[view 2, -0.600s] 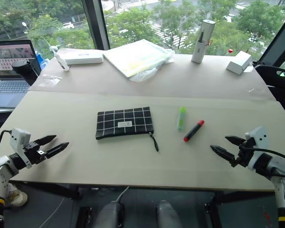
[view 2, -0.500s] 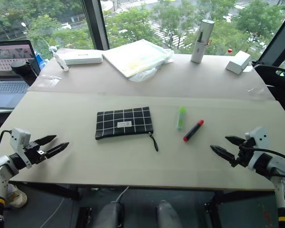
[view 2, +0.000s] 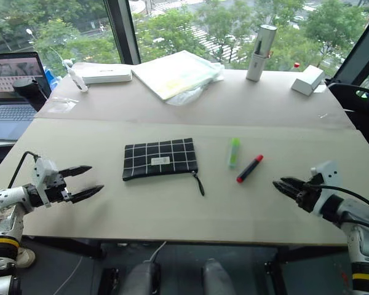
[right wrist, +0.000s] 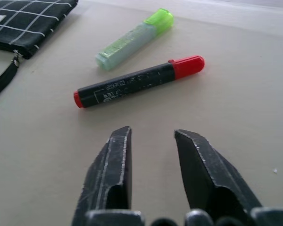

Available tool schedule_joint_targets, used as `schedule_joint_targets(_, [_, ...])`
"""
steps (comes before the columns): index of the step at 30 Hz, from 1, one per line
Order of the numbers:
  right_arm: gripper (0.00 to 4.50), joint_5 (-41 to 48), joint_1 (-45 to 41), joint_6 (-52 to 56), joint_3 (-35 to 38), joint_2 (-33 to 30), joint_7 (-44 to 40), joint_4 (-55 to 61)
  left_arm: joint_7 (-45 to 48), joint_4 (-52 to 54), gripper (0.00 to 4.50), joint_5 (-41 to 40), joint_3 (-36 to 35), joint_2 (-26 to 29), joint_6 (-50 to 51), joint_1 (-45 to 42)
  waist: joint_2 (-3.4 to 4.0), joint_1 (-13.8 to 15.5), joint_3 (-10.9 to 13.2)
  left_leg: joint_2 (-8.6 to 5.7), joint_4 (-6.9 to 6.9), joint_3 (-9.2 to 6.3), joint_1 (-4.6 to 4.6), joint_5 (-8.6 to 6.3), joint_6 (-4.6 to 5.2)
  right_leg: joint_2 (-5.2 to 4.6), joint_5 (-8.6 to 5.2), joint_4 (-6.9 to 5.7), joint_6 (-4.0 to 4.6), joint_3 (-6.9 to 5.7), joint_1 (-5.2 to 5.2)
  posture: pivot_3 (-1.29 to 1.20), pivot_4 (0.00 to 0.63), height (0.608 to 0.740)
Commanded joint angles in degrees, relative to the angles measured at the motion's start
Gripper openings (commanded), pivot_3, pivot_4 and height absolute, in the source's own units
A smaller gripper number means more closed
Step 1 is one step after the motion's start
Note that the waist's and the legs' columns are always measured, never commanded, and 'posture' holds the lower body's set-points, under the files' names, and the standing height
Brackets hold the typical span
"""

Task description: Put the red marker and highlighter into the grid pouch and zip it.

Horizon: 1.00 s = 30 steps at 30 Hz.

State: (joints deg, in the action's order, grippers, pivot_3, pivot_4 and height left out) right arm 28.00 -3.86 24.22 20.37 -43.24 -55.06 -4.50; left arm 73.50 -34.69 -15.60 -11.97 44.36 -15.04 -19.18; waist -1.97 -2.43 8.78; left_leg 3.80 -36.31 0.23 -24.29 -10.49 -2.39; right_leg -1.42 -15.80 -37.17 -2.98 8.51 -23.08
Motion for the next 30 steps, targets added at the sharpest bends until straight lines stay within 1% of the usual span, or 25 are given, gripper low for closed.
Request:
schedule_joint_targets(1, [0.05, 2.55, -1.40, 2.28, -1.24, -0.50, -1.62, 4.94, 1.25, -1.45, 4.50, 3.75, 2.78, 1.63, -8.21, -3.67, 0.00, 0.09, 0.00, 0.00, 0.00, 0.00, 0.00, 0.00, 0.00, 0.00, -0.02, 0.00, -0.03, 0.00, 0.00, 0.00, 0.150, 0.738])
schedule_joint_targets(3, [0.02, 2.71, -2.78, 3.23, -2.66, 0.19, -1.29, 6.45, 1.75, -2.50, 4.50, 4.69, 4.19, 1.40, -10.02, -5.30, 0.00, 0.13, 0.00, 0.00, -0.01, 0.00, 0.00, 0.00, 0.00, 0.00, -0.03, -0.01, -0.06, 0.00, 0.01, 0.00, 0.150, 0.738])
schedule_joint_targets(5, [0.02, 2.58, -6.37, 4.88, -4.86, 2.10, 1.49, 7.85, 2.23, -3.94, 4.50, 5.80, 5.73, 1.03, -11.88, -7.00, 0.00, 0.05, 0.00, 0.00, -0.02, 0.00, -0.01, 0.00, 0.00, 0.00, -0.03, -0.02, -0.06, 0.00, 0.00, 0.00, 0.150, 0.738])
schedule_joint_targets(7, [0.02, 3.65, -11.23, 7.33, -8.18, 5.30, 3.79, 10.39, 2.14, -6.10, 4.50, 7.64, 7.66, 0.47, -14.40, -9.09, 0.00, -0.30, 0.00, 0.02, -0.02, -0.01, 0.00, 0.00, 0.00, 0.04, -0.03, -0.05, -0.06, 0.00, -0.03, 0.00, 0.150, 0.738])
schedule_joint_targets(9, [0.02, 2.79, -15.36, 8.15, -12.04, 8.41, 5.56, 11.95, 1.88, -8.35, 4.50, 9.08, 9.22, -0.04, -16.57, -10.88, 0.00, -0.42, 0.00, 0.04, -0.01, -0.02, -0.02, 0.00, 0.00, 0.08, -0.02, -0.11, -0.04, 0.01, -0.08, 0.00, 0.150, 0.738])
schedule_joint_targets(12, [0.02, -3.51, -20.80, 5.28, -19.72, 12.05, 8.00, 11.21, 0.20, -12.02, 4.50, 11.62, 11.20, -0.64, -20.36, -13.37, 0.00, -0.25, 0.00, 0.04, 0.00, -0.05, -0.06, 0.00, 0.01, 0.08, 0.00, -0.16, 0.02, 0.00, -0.13, 0.00, 0.150, 0.738])
schedule_joint_targets(16, [0.02, -11.27, -27.13, 4.89, -27.48, 16.87, 13.28, 6.65, -2.62, -16.56, 4.50, 13.67, 12.49, -1.40, -24.67, -16.12, 0.00, 0.17, 0.00, 0.03, -0.05, -0.05, -0.15, 0.00, 0.01, 0.07, 0.01, -0.18, 0.03, -0.03, -0.18, 0.00, 0.150, 0.738])
schedule_joint_targets(21, [0.02, -17.86, -33.28, 3.66, -32.33, 22.04, 17.92, -2.71, -5.46, -20.04, 4.50, 14.83, 13.18, -2.49, -27.84, -17.91, 0.00, 0.49, 0.00, 0.02, -0.31, -0.06, -0.22, 0.00, 0.01, 0.06, 0.00, -0.43, 0.02, -0.10, -0.22, 0.00, 0.150, 0.738])
schedule_joint_targets(23, [0.02, -19.75, -34.61, 2.63, -33.34, 23.15, 18.47, -6.02, -5.91, -20.52, 4.50, 14.66, 13.23, -2.83, -28.30, -18.10, 0.00, 0.53, 0.00, 0.03, -0.33, -0.06, -0.22, 0.00, 0.01, 0.06, 0.00, -0.48, 0.02, -0.10, -0.24, 0.00, 0.150, 0.738])
schedule_joint_targets(26, [0.02, -23.93, -35.35, 0.48, -36.94, 23.17, 17.79, -10.21, -6.34, -20.79, 4.50, 14.30, 13.08, -3.10, -28.78, -18.10, 0.01, 0.59, 0.00, 0.02, -0.33, -0.09, -0.23, 0.00, 0.01, 0.05, -0.01, -0.51, 0.03, -0.14, -0.25, 0.00, 0.150, 0.738])
schedule_joint_targets(30, [0.02, -30.05, -35.00, -3.51, -42.90, 20.37, 13.85, -12.57, -6.55, -20.81, 4.50, 14.06, 13.06, -3.32, -29.14, -18.25, 0.01, 0.48, 0.00, 0.02, -0.33, -0.09, -0.23, 0.00, 0.01, 0.06, -0.01, -0.53, 0.03, -0.14, -0.27, 0.00, 0.150, 0.738])
